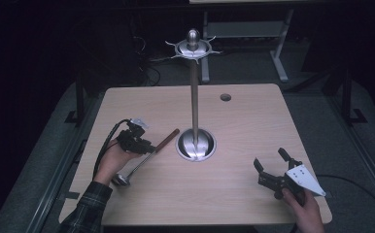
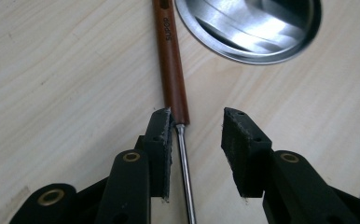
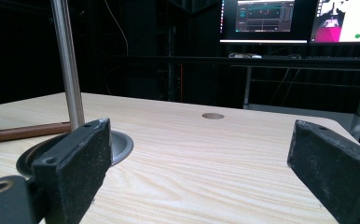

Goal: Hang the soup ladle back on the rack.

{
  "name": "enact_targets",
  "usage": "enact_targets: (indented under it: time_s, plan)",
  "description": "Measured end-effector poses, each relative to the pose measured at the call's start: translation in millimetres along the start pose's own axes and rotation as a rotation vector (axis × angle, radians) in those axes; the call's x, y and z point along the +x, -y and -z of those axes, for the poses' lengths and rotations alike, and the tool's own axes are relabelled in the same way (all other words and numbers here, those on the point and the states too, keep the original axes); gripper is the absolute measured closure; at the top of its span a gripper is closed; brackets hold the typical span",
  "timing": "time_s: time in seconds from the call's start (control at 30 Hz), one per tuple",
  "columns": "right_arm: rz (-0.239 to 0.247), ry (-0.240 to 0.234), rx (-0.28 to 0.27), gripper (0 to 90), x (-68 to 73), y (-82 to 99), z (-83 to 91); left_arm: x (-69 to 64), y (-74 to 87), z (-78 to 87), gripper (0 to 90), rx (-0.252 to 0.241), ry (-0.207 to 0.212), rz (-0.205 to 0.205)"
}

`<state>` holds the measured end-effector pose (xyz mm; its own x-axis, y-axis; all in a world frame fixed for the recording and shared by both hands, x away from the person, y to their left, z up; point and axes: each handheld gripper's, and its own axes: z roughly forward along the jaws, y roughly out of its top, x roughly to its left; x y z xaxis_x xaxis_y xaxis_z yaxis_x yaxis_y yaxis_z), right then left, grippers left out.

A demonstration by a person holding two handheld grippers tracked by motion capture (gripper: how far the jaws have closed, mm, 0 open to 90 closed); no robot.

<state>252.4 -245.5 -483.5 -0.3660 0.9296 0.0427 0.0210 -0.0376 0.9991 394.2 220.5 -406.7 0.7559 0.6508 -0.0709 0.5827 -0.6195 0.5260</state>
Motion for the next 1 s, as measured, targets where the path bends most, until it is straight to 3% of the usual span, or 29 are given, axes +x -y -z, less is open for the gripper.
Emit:
enact_targets:
  time_s: [0.17,0.2,0.37,0.47,1.0]
  plan:
    - [0.001,0.000,0.000,6.0,0.1,0.0,0.0,1.7,-10.4,-15.2,62.6,0.048,-0.008,0.005]
    - [0.001,0.000,0.000,6.0,0.1,0.0,0.0,3.2,-12.5,-17.7,62.6,0.062,-0.016,-0.014]
    - [0.000,0.000,0.000,6.0,-0.1,0.0,0.0,4.5,-16.8,-29.5,62.8,0.069,-0.010,-0.001]
    - [-0.001,-0.001,0.001,6.0,-0.2,0.0,0.0,4.6,-17.3,-39.0,63.3,0.101,-0.026,-0.008]
    - [0.000,-0.001,0.001,6.0,-0.2,0.0,0.0,2.1,-16.9,-49.5,67.6,0.140,-0.066,-0.027]
